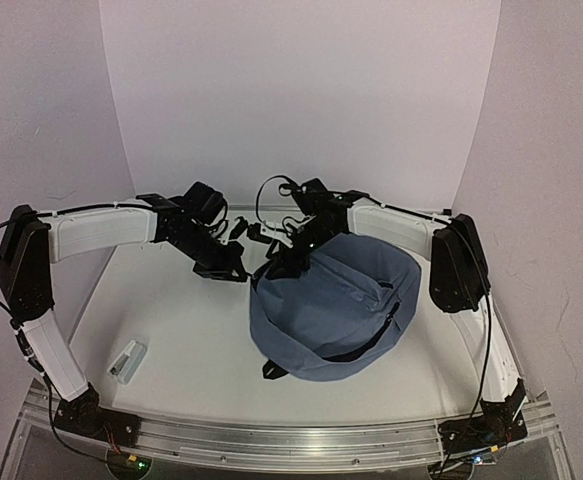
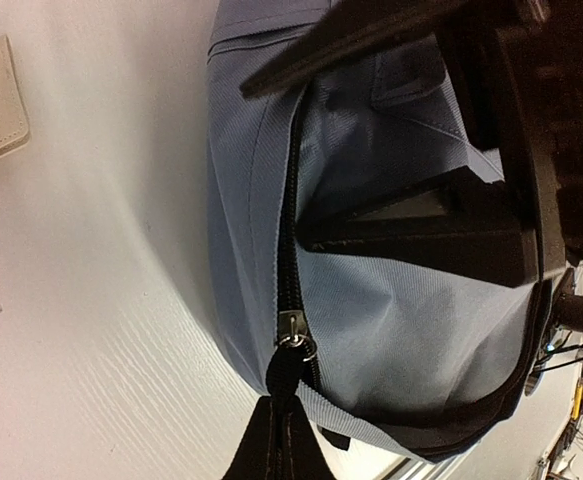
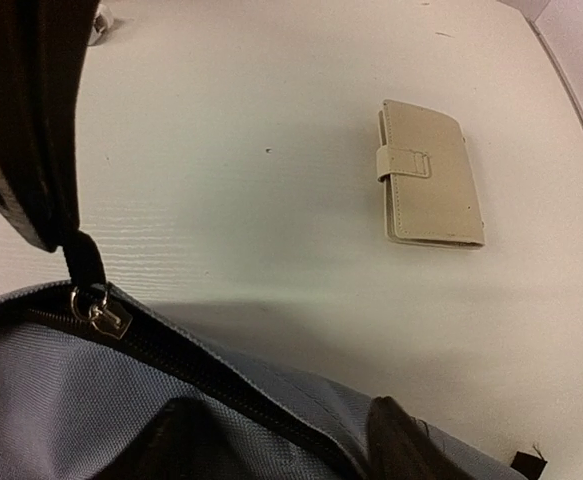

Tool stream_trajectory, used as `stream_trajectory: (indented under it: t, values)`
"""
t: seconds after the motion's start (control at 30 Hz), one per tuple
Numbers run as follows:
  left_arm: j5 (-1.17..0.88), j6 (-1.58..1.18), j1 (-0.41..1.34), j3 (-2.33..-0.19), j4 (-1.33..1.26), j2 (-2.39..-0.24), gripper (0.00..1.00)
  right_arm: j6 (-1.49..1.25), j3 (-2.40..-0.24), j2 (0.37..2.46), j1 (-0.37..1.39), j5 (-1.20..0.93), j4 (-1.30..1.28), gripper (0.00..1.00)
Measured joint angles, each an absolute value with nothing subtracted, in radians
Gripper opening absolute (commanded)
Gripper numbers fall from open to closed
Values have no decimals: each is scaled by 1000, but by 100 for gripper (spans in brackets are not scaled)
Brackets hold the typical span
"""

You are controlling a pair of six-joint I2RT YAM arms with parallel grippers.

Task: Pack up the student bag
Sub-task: Zip the student bag at the center of the board.

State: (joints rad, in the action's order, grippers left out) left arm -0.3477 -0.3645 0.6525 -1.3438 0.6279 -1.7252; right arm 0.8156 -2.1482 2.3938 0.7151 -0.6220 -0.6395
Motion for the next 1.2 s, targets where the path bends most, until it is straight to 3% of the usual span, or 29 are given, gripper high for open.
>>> stream_trajectory:
  t: [0.1,0.17,0.2,0.83,1.2]
  values:
    - [-347,-371,652,-1339,622,-1725,0,835,-2160,2406,715,-617,-639,26]
    - [-345,-372,651,-1334,618,-1725,0,839,-2161,2407,715,-612,-640,4]
    - [-343,-373,651,-1333,618,-1725,0,839,-2162,2407,714,-610,-640,0]
    - [-251,-391,767,-1333,582,-1726,0,527,-2259,2471,620,-397,-547,0]
    - [-208,-412,750,-1319,539,-1726,0,344,-2277,2473,536,-225,-545,0]
